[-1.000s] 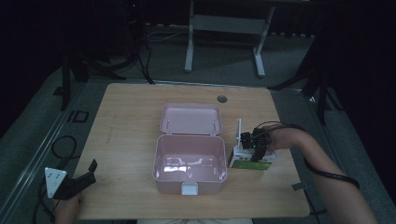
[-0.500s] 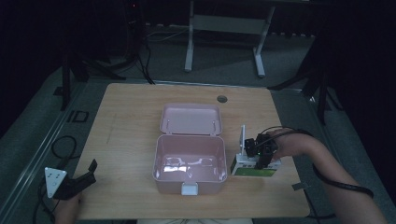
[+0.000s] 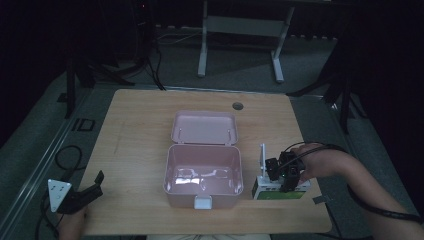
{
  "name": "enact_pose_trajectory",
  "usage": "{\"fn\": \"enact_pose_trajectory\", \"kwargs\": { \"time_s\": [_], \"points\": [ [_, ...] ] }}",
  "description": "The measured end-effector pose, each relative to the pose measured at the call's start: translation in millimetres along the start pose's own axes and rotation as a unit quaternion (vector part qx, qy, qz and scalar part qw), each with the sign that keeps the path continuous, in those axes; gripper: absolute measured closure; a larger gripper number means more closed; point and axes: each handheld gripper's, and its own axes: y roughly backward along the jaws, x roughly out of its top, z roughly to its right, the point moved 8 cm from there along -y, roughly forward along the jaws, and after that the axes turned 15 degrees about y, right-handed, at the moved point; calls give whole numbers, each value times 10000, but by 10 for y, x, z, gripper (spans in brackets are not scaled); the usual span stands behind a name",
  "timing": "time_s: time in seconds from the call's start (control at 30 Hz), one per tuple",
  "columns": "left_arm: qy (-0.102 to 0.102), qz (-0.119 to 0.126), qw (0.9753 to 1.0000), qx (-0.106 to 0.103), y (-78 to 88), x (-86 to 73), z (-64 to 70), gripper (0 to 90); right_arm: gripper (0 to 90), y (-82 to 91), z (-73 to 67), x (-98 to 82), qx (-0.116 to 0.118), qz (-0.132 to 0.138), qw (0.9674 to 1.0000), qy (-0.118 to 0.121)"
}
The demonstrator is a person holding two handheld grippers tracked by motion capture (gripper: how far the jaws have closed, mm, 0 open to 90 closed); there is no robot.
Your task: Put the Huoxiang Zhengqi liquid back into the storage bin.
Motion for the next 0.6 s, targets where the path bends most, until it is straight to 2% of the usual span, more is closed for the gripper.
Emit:
{"fn": "enact_pose_trajectory", "kwargs": {
  "time_s": [0.17, 0.23, 0.33, 0.6],
  "points": [
    [2, 7, 10000, -4, 2, 1, -1, 30, 617, 206, -69, 16, -91, -7, 10000, -13],
    [3, 3, 10000, -4, 2, 1, -1, 30, 616, 234, -75, 22, -119, 10, 9999, 7],
    [12, -3, 10000, -5, 3, 1, -4, 30, 616, 414, -115, 57, -168, 44, 9998, -25],
    [11, 9, 10000, -4, 3, 2, -3, 30, 616, 673, -122, 72, -295, 8, 9995, -85]
  ]
}}
